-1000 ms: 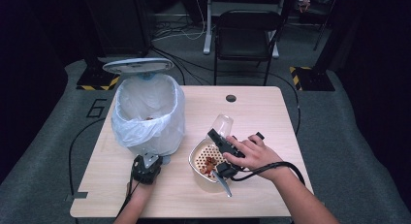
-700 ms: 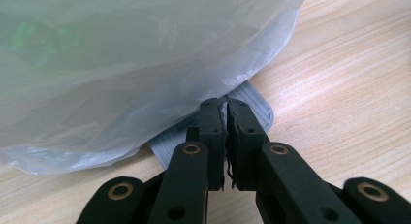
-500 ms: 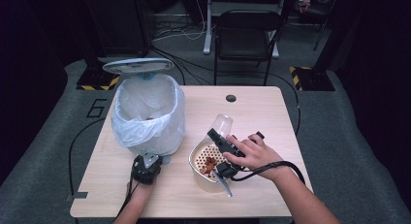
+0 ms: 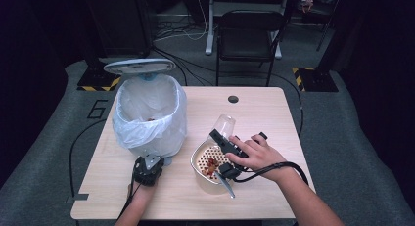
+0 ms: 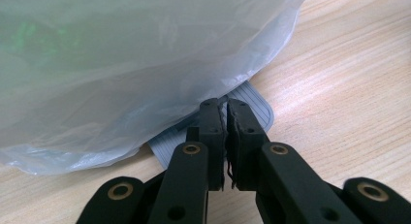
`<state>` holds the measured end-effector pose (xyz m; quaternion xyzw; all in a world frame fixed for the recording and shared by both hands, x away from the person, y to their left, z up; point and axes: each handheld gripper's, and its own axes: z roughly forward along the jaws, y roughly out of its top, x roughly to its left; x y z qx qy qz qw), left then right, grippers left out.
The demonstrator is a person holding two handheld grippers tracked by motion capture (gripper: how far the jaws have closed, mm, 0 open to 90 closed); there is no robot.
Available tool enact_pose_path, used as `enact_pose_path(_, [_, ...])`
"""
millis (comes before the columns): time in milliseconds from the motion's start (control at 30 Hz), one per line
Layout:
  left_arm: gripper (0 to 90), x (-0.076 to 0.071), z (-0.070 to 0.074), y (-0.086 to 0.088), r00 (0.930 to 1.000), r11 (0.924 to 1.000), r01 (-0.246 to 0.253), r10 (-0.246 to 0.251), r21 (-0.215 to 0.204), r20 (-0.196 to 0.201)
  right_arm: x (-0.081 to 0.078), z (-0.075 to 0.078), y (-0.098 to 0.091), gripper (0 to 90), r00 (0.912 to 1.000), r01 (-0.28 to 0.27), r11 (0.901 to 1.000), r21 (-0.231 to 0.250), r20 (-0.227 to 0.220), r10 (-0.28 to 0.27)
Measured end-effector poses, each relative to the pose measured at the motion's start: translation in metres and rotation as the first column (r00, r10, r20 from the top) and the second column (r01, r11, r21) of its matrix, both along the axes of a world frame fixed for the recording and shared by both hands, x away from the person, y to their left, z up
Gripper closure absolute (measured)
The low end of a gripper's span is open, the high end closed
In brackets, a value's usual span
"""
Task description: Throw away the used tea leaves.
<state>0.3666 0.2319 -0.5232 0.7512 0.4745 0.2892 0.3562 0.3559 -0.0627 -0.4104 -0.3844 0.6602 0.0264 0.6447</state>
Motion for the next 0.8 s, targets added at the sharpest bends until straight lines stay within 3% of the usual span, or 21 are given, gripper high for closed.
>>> enact_pose_path(133, [85.4,0.0,0.0,0.0,1.0,1.0,0.0,0.0,0.0,0.0,0.0,0.0,0.002,41.1,0.9999,-0.011,0.9999,-0.006,0.006,0.011])
enact_pose_path(467, [85.5,0.0,0.0,0.0,1.0,0.9999,-0.003,0.003,-0.01,0.003,0.001,0.003,0.001,40.9,0.9995,-0.005,1.0,0.004,-0.031,0.005])
enact_pose_path(500, [85.5,0.0,0.0,0.0,1.0,1.0,-0.003,0.003,-0.008,0.003,0.001,0.004,0.001,40.6,0.9997,-0.023,0.9984,0.052,-0.006,0.023])
enact_pose_path(600, [85.4,0.0,0.0,0.0,1.0,1.0,-0.002,0.002,-0.002,0.005,0.001,0.012,0.001,40.2,0.9985,-0.011,0.9939,0.11,-0.053,0.017])
enact_pose_path(633, [85.4,0.001,0.001,0.001,0.9999,0.9997,0.001,-0.002,0.024,0.013,0.002,0.013,0.001,40.2,0.9975,-0.01,0.9923,0.124,-0.068,0.018])
enact_pose_path(733, [85.4,0.0,0.001,0.002,0.9999,0.9995,0.005,-0.006,0.03,0.009,0.005,0.019,-0.001,40.3,0.9897,0.005,0.9801,0.198,-0.141,0.023])
enact_pose_path(767, [85.4,0.0,0.0,-0.001,1.0,0.9999,-0.005,0.005,-0.012,-0.006,0.006,0.021,-0.002,40.3,0.9869,0.012,0.9775,0.211,-0.16,0.023])
enact_pose_path(800, [85.5,0.0,0.0,0.0,1.0,1.0,0.0,0.0,-0.002,-0.001,0.007,0.024,-0.002,40.5,0.9806,0.019,0.9713,0.237,-0.194,0.028])
